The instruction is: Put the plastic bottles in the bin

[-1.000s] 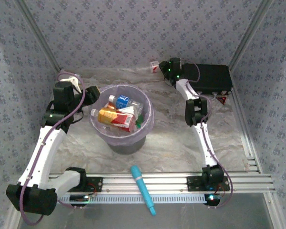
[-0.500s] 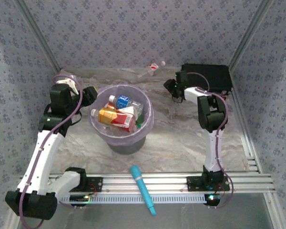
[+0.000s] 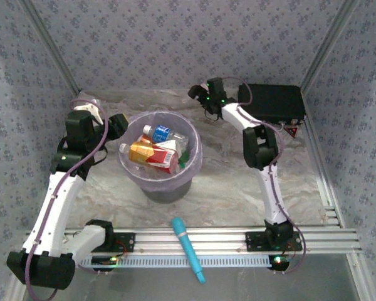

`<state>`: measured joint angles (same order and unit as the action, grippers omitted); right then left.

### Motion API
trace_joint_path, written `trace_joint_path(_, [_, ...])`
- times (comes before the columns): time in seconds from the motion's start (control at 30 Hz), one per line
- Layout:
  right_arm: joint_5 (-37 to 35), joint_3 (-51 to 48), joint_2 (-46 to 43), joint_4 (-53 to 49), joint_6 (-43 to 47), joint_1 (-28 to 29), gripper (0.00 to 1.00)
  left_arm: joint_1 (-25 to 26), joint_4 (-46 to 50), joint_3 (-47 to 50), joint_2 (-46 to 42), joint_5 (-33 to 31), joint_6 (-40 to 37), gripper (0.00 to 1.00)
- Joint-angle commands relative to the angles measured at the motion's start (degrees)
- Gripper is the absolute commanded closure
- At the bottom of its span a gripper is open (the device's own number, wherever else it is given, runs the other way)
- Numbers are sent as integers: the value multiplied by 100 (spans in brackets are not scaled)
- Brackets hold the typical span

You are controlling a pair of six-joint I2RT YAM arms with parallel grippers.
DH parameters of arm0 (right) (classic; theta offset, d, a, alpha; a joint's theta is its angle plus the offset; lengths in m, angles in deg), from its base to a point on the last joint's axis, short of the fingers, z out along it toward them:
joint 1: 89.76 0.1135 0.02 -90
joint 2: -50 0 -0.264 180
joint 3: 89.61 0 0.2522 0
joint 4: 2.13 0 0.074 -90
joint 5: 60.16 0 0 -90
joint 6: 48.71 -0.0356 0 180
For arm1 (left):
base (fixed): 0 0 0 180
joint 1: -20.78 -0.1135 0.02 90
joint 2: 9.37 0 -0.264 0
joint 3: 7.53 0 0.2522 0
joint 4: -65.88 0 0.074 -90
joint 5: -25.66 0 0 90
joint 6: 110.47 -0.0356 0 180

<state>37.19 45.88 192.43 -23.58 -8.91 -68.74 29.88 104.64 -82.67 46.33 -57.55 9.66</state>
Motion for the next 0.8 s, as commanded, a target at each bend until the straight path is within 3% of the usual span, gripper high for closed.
trace_joint_path(0.0, [-547,1338,872,-1057,-245,127,2,-18,-177,26,-33,31,69,39])
trace_joint_path(0.13, [-970,2890,1760,-2068,-593,244,0,-31,-175,30,-81,8,28,39])
trace_joint_path(0.43, [-1286,3538,2524,-1850,-839,294,0,-64,-205,64,-130,-18,-25,39])
trace_joint_path(0.67, [-1138,3468,2561,-2389,-718,150,4,-86,-223,60,-163,-3,1,39])
trace_joint_path(0.77, [-1036,2658,2114,-2452,-558,36,4,-90,-176,-13,-139,3,2,39])
